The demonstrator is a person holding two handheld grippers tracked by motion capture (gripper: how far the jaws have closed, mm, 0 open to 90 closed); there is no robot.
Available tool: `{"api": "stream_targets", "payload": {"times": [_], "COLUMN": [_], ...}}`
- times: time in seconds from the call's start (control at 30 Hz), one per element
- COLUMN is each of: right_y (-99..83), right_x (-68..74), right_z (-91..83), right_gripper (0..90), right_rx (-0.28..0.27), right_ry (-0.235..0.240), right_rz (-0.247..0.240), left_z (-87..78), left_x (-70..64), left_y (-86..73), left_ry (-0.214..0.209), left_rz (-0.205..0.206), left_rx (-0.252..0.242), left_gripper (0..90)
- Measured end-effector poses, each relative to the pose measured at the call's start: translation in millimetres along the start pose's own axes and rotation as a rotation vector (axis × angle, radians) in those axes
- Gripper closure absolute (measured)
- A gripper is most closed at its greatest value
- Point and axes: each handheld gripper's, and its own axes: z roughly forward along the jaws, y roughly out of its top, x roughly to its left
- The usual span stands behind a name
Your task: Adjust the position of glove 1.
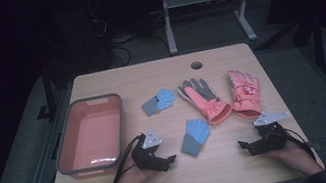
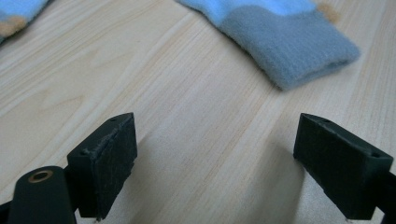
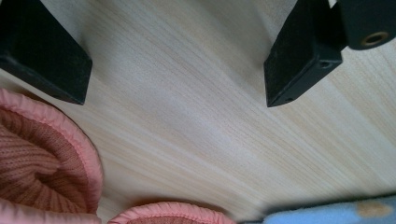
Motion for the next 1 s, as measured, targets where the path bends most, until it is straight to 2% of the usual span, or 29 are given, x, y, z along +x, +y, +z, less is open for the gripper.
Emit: {"api": "stream_targets", "payload": {"times": [0.23,0.3,0.4,0.43,0.63,0.67,0.7,0.73,0.8,0.83,1.0], "right_y": [0.1,0.1,0.1,0.1,0.2,0.2,0.3,0.3,0.2,0.2,0.3], "right_x": [0.2,0.2,0.0,0.0,0.0,0.0,0.2,0.2,0.0,0.2,0.2], "right_z": [0.1,0.1,0.1,0.1,0.3,0.3,0.3,0.3,0.3,0.4,0.3], "right_gripper": [6.6,6.5,6.5,6.5,6.4,6.4,6.4,6.4,6.4,6.4,6.4], "right_rx": [0.002,0.002,0.002,0.002,0.002,0.002,0.001,0.001,0.002,0.001,0.002], "right_ry": [0.002,0.002,0.005,0.004,0.005,0.005,0.005,0.005,0.005,0.005,0.005], "right_rz": [0.0,0.001,-0.001,-0.001,-0.002,-0.002,0.001,0.001,-0.002,0.001,0.001], "left_z": [0.1,0.2,-1.9,-2.6,-8.5,-9.0,-9.4,-9.0,-9.0,-9.1,-6.3], "left_x": [2.0,2.5,3.5,3.8,4.1,4.1,4.4,5.0,5.3,5.6,5.8], "left_y": [0.2,0.5,2.1,2.6,11.5,13.7,16.2,19.7,21.8,25.4,35.0], "left_ry": [-0.008,-0.004,0.011,0.015,0.012,0.009,0.001,-0.007,-0.013,-0.032,-0.046], "left_rz": [0.006,0.004,-0.013,-0.018,-0.04,-0.046,-0.046,-0.045,-0.046,-0.051,-0.045], "left_rx": [-0.001,-0.003,-0.001,0.006,0.004,0.001,0.007,0.01,0.011,0.006,0.0], "left_gripper": [12.9,14.8,24.4,24.4,55.1,55.1,60.2,73.7,85.7,89.3,89.5]}}
